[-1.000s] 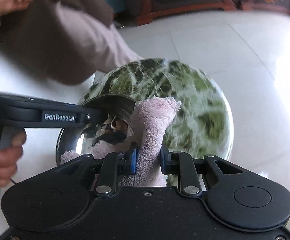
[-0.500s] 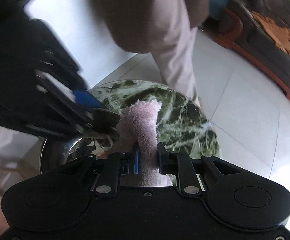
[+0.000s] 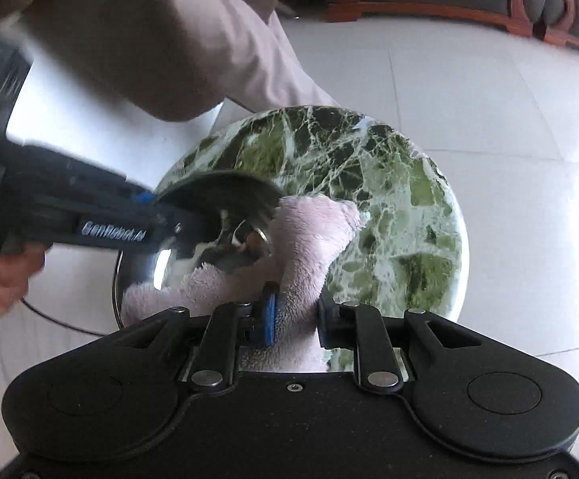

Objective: Clean bowl
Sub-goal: 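Scrub bowl bottom with towel in right gripper while left gripper holds rim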

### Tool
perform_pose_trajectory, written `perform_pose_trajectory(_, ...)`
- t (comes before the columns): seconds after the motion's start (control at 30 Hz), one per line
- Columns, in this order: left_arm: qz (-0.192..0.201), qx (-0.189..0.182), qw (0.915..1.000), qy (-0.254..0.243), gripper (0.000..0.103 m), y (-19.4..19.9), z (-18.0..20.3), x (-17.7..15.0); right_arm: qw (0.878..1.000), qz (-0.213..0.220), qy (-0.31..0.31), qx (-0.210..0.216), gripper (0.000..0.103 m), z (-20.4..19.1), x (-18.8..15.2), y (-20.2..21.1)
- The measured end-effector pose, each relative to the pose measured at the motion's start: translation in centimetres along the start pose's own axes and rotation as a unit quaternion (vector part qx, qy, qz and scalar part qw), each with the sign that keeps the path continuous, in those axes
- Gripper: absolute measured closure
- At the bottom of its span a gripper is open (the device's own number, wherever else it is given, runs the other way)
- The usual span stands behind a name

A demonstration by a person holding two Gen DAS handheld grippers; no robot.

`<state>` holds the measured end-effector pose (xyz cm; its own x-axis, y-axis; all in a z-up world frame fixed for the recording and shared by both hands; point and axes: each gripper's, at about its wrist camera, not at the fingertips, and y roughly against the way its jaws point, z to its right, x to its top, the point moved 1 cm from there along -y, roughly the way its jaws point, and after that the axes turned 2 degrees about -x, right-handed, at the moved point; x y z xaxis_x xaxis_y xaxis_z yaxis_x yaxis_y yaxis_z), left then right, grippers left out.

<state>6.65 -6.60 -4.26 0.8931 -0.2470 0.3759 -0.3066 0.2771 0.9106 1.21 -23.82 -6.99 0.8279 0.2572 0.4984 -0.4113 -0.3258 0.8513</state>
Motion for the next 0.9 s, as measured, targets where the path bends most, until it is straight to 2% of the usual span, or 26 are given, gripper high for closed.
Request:
perform_pose_trajectory(0.13, -0.012, 0.004, 0.9999, -0.010, 0.085, -0.1, 0.1, 0.0, 0.996, 0.013, 0.075, -0.035, 0.084, -1.0, 2.4, -0.3)
perform_pose_trajectory(0.3, -0.012, 0.008, 0.9999, -0.003, 0.087, -0.1, 0.4, -0.5, 0.993, 0.026, 0.116, -0.029, 0.084, -1.1, 4.9, -0.5)
perform_pose_trajectory(0.4, -0.005, 0.008, 0.9997, 0.022, 0.087, 0.0, 0.1, -0.8, 0.996, 0.025, 0.079, -0.034, 0.084, -0.2, 3.7, -0.6)
perform_pose_trajectory(0.47, 0.001, 0.007, 0.9994, 0.034, 0.087, 0.1, 0.0, -1.0, 0.999, 0.021, 0.008, -0.028, 0.084, 1.2, 1.8, -0.4)
perform_pose_trajectory(0.6, 0.013, 0.004, 0.9987, 0.049, 0.086, 0.3, -0.1, -1.3, 0.995, 0.029, -0.097, -0.006, 0.084, 1.9, -1.2, 0.3)
perform_pose_trajectory(0.67, 0.017, 0.011, 0.9984, 0.054, 0.086, 0.3, 0.0, -1.3, 0.993, 0.030, -0.114, -0.010, 0.084, 1.3, -1.8, 0.5)
perform_pose_trajectory(0.8, 0.012, 0.017, 0.9978, 0.063, 0.086, 0.7, 0.0, -1.9, 0.995, 0.031, -0.091, -0.019, 0.084, 0.5, -1.5, 0.4)
perform_pose_trajectory(0.9, 0.006, 0.013, 0.9979, 0.063, 0.087, 1.3, -0.2, -2.4, 0.999, 0.025, -0.028, -0.027, 0.086, 0.3, 0.1, -0.2)
